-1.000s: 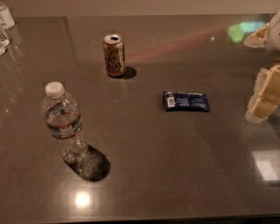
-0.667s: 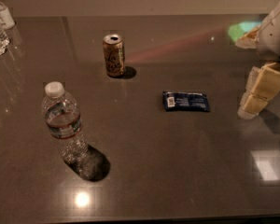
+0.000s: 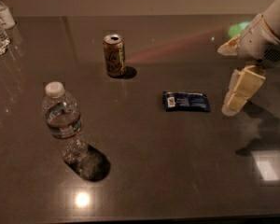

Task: Move rxbar blueberry near water bottle

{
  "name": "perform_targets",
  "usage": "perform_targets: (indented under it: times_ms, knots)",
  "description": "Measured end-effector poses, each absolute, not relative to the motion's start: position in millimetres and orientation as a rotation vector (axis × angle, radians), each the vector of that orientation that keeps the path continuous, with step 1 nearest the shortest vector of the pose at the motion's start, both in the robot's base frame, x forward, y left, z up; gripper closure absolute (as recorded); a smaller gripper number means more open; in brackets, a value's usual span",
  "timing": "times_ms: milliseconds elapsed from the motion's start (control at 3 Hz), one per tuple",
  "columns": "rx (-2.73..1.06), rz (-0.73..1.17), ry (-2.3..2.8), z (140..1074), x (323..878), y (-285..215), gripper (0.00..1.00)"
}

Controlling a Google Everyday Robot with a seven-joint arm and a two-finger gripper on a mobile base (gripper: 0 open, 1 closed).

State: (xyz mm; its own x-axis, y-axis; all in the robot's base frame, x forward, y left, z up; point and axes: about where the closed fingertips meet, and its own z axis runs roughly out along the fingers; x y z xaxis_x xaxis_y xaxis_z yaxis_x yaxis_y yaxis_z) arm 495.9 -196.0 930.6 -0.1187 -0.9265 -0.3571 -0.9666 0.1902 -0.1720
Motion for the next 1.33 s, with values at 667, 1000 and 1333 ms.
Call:
perform_targets:
  times_ms: [667, 1000, 1333]
  knots:
    - [-1.817, 0.234, 2.049, 892, 517, -176, 0.00]
    - [-1.825, 0.267, 2.042, 874, 524, -167, 0.00]
    - [-1.836, 0.289, 2.025, 860, 527, -157, 0.00]
